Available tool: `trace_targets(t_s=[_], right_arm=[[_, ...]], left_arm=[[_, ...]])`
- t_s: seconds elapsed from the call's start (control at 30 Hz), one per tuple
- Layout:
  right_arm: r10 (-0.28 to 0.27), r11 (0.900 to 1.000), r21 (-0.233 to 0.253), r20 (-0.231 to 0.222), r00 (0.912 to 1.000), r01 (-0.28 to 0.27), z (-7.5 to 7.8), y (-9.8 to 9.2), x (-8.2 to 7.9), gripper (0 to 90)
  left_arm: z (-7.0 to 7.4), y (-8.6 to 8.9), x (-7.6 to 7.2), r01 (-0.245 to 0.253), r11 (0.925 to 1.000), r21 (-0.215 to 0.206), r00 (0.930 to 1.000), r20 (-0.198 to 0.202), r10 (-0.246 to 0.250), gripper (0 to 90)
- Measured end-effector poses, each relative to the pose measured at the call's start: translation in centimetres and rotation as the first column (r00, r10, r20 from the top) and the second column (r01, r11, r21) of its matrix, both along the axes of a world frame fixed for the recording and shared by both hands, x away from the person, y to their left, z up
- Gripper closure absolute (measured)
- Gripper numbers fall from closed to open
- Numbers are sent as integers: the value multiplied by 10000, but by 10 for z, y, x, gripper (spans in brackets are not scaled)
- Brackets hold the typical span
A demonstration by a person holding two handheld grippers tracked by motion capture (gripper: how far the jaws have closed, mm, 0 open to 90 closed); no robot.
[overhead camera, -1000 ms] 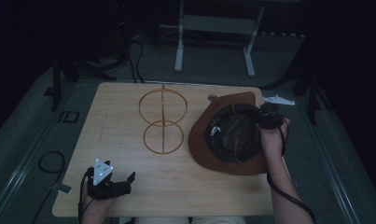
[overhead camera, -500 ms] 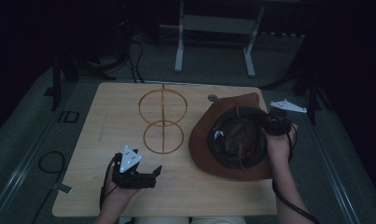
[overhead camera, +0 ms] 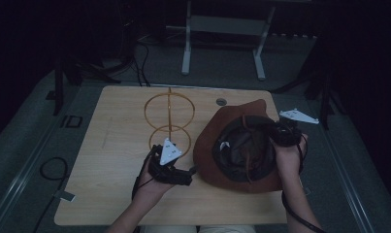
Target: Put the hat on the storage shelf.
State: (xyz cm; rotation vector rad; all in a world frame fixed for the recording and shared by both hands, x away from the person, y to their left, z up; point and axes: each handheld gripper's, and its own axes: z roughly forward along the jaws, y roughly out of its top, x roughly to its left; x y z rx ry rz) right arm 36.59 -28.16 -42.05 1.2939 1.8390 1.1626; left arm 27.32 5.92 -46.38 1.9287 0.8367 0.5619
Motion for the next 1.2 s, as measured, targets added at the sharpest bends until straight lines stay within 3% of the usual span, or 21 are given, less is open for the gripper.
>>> trace_targets(t_s=[0.13, 0.47, 0.63, 0.73, 0.9, 1.0, 1.07, 1.2], right_arm=[[49, 10000, 68, 5, 10000, -49, 1, 1, -2, 842], [185, 9995, 249, 87, 9998, -187, 6, -4, -9, 842], [299, 9990, 340, 155, 9994, -304, 11, -6, -12, 842], [363, 9987, 363, 219, 9991, -371, 13, -6, -15, 842], [601, 9970, 464, 243, 9979, -612, 14, -4, -20, 842], [641, 9966, 497, 194, 9978, -650, 14, -4, -21, 841], [665, 9964, 507, 178, 9976, -673, 13, -3, -22, 841], [737, 9961, 487, 111, 9972, -741, 9, -1, -24, 841]], left_arm=[[12, -21, 10, 327, 9995, -55, 9994, 152, -326, 36], [34, -72, 38, 842, 9959, 331, 9945, 597, -860, 41], [38, -94, 54, 635, 9952, 740, 9960, 577, -679, 49], [38, -105, 64, 179, 9938, 1098, 9983, 534, -239, 61], [36, -117, 74, -283, 9908, 1320, 9987, 469, 223, 149], [34, -121, 76, -614, 9847, 1632, 9969, 584, 525, 179], [33, -121, 79, -777, 9819, 1729, 9963, 497, 700, 253], [29, -120, 82, -936, 9766, 1934, 9954, 360, 883, 491]])
